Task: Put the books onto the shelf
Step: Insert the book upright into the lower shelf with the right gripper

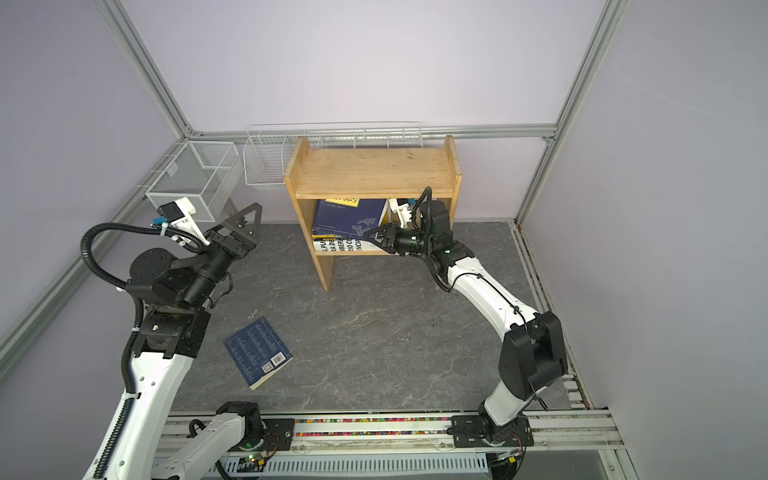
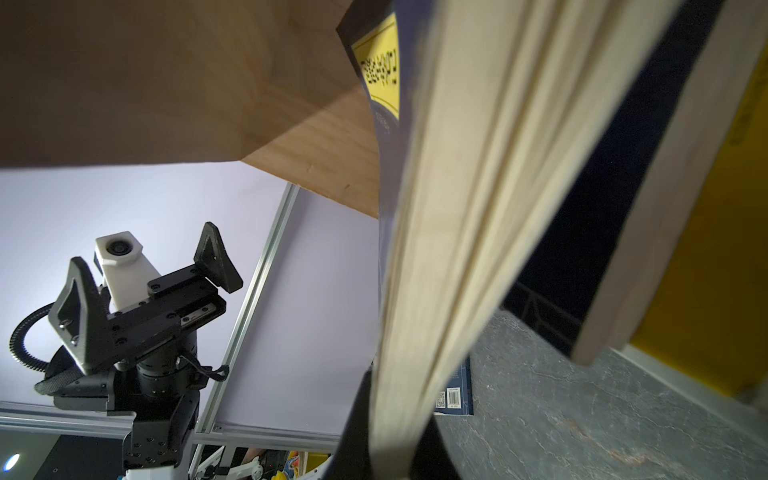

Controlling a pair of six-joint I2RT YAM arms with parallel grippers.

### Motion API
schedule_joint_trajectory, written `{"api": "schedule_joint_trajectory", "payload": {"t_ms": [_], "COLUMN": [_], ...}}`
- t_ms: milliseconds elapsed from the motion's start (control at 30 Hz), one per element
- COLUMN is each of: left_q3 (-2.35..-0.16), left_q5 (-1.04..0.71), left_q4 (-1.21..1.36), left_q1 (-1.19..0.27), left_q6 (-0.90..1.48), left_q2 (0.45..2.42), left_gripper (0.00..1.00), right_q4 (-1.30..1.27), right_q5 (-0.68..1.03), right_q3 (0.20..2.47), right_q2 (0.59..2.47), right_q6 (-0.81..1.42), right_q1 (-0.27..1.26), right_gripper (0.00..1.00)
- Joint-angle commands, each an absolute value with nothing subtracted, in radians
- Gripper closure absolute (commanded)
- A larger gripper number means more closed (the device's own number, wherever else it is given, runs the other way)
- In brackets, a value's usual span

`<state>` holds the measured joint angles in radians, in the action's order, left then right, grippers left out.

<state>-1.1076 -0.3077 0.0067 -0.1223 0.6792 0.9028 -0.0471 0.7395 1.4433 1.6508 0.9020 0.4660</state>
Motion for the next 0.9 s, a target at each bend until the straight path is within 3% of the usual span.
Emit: {"api": "schedule_joint_trajectory", "payload": {"t_ms": [0,100,233,567,767,867], "left_q3": [-1.096,-1.065,-1.019,-0.998,-0.990,-0.987], "left_q5": [-0.353,-0.408,-0.430,-0.448,-0.450,-0.451], "left_q4": [-0.019,-0.009,0.005,0.030,0.031,0.036], "left_q1": [-0.115,-0.115,-0.115,-0.115,-0.115,-0.115], "left_q6": [0.621,0.614,0.619,0.632,0.632,0.633], "left_q2": [0.908,0.924,0.949,0.988,0.995,0.999], "left_gripper": [0.01,0.01,0.01,0.00,0.01,0.01], "right_q4": [-0.025,-0.027,-0.046,-0.122,-0.137,-0.109], "right_q5": [0.773,0.768,0.724,0.574,0.469,0.430], "right_q3": [1.515,1.522,1.516,1.492,1.433,1.425], "right_q2": [1.677,1.686,1.678,1.671,1.630,1.616], "right_q6": [0.866,0.865,0.873,0.939,0.967,0.963], "right_q1": [0.460,0.460,0.457,0.453,0.455,0.457], "right_gripper": [0.93,0.92,0.78,0.60,0.60,0.66]}}
